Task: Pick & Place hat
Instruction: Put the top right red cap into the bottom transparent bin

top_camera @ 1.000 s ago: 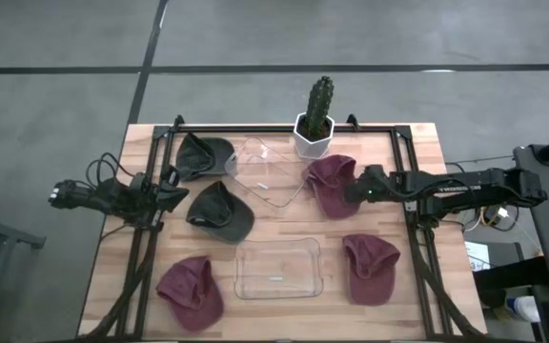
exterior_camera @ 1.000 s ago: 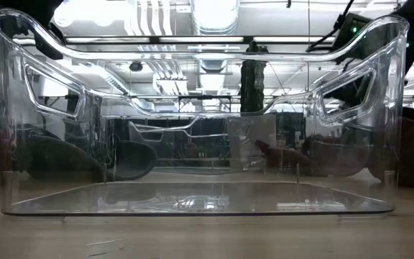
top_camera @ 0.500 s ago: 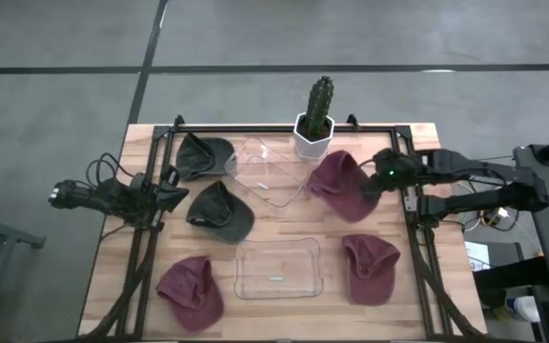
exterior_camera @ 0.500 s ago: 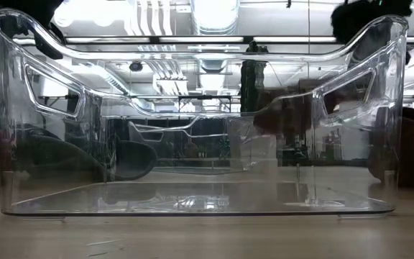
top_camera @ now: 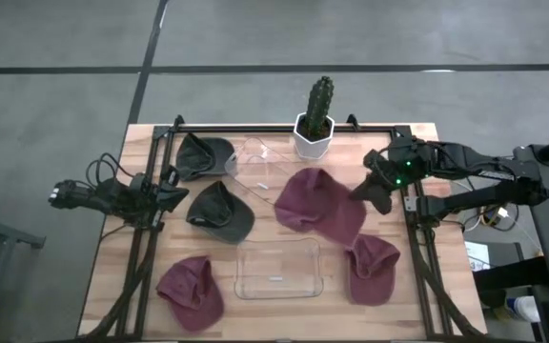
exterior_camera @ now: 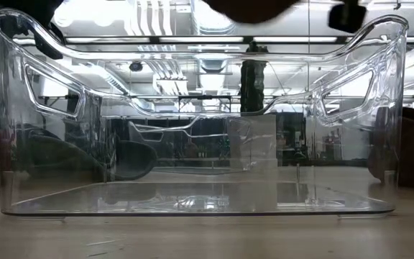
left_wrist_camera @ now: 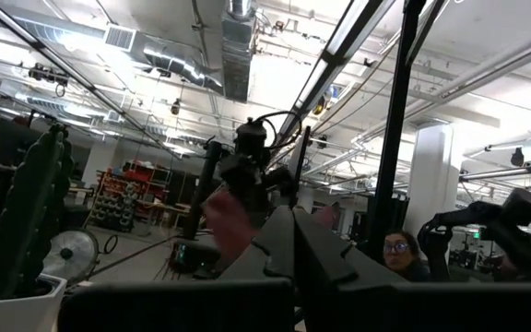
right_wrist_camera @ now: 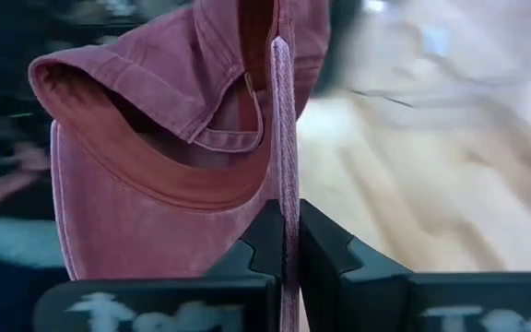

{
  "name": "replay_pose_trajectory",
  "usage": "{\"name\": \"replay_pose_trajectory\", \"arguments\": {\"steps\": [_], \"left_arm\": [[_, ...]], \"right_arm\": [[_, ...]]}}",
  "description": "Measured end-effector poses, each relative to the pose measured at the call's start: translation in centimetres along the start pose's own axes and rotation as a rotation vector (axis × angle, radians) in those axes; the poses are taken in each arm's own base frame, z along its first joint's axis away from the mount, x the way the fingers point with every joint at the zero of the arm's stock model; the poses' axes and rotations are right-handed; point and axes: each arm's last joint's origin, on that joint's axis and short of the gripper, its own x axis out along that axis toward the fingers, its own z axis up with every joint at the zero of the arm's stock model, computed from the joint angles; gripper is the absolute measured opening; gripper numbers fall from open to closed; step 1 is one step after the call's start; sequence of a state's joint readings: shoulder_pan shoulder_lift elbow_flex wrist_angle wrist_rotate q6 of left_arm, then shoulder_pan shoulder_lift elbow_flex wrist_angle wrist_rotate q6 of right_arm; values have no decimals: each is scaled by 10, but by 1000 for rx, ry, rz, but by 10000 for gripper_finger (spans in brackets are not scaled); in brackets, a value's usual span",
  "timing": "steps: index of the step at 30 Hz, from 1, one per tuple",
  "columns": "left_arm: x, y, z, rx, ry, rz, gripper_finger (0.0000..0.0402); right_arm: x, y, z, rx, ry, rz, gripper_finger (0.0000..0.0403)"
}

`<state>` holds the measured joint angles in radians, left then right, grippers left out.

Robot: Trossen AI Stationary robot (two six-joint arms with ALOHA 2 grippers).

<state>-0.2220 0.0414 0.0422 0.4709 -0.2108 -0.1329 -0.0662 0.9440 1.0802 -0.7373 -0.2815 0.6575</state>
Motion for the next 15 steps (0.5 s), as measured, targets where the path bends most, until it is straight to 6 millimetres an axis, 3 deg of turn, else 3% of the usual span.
{"name": "replay_pose_trajectory", "arguments": {"steps": [8, 15], "left_arm": [[0, 0, 0, 3, 0, 0, 0], [0, 0, 0, -5, 0, 0, 0]], "right_arm": [[57, 28, 9, -111, 49, 244, 13], [113, 30, 3, -126, 174, 205, 13]]}}
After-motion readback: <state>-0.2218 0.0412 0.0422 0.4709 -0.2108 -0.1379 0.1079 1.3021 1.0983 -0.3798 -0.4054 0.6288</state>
